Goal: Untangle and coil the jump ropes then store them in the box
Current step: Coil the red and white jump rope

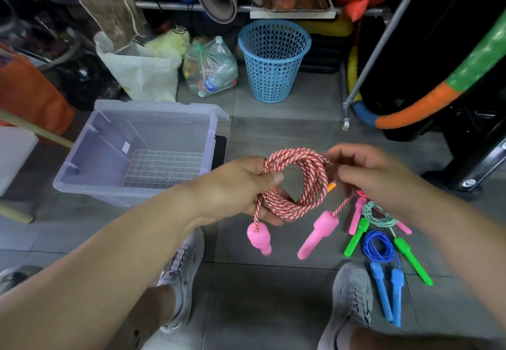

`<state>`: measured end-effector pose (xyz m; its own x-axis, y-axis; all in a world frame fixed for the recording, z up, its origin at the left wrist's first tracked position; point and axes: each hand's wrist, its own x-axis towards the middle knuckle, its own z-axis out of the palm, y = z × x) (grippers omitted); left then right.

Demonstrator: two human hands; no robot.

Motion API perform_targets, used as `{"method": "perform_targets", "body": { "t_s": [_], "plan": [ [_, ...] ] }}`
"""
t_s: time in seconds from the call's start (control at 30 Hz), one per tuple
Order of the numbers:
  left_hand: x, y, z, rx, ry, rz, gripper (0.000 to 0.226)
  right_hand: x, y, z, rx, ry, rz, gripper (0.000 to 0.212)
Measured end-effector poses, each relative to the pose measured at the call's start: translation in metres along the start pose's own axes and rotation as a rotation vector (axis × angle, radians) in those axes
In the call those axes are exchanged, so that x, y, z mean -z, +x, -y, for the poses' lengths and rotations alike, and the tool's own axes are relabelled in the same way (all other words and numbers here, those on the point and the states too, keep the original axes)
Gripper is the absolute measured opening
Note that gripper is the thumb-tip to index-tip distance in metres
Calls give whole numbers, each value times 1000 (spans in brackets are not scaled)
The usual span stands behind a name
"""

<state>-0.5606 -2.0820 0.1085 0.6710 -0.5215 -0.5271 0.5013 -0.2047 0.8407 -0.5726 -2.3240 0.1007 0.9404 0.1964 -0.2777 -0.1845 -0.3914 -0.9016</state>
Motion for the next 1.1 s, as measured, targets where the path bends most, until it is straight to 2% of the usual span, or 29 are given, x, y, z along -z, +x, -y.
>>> {"method": "perform_targets", "body": {
  "t_s": [0.1,0.2,0.27,0.37,0.4,0.47,0.6,0.73,0.8,1.0,1.1],
  "plan": [
    [8,-2,-2,-6,-150,-10,28,2,-1,-21,-131,-259,106,10],
    [12,-2,-4,-12,-207,-23,40,0,-3,-38,-117,-595,55,14],
    [10,-3,-5,-3,-223,-19,39,2,-3,-38,-139,-649,37,14],
    [12,-5,-7,-40,-278,-1,26,14,0,-41,-249,-738,92,15],
    [13,-5,-9,-65,-298,7,29,17,0,-41,-256,-749,94,17],
    [14,-6,-10,-90,-303,10,32,18,1,-40,-246,-628,26,19],
    [5,-6,-5,-43,-191,30,20,12,5,-21,-230,82,-268,18],
    [-5,-6,2,9,-36,118,15,11,10,-2,-173,472,-425,20],
    [-5,-5,4,9,33,138,14,9,11,3,-167,548,-444,21],
    [-7,-5,6,2,196,128,12,10,13,4,-143,574,-524,23],
    [-7,-4,8,-37,213,116,13,7,12,1,-228,568,-418,25]
  ]
}}
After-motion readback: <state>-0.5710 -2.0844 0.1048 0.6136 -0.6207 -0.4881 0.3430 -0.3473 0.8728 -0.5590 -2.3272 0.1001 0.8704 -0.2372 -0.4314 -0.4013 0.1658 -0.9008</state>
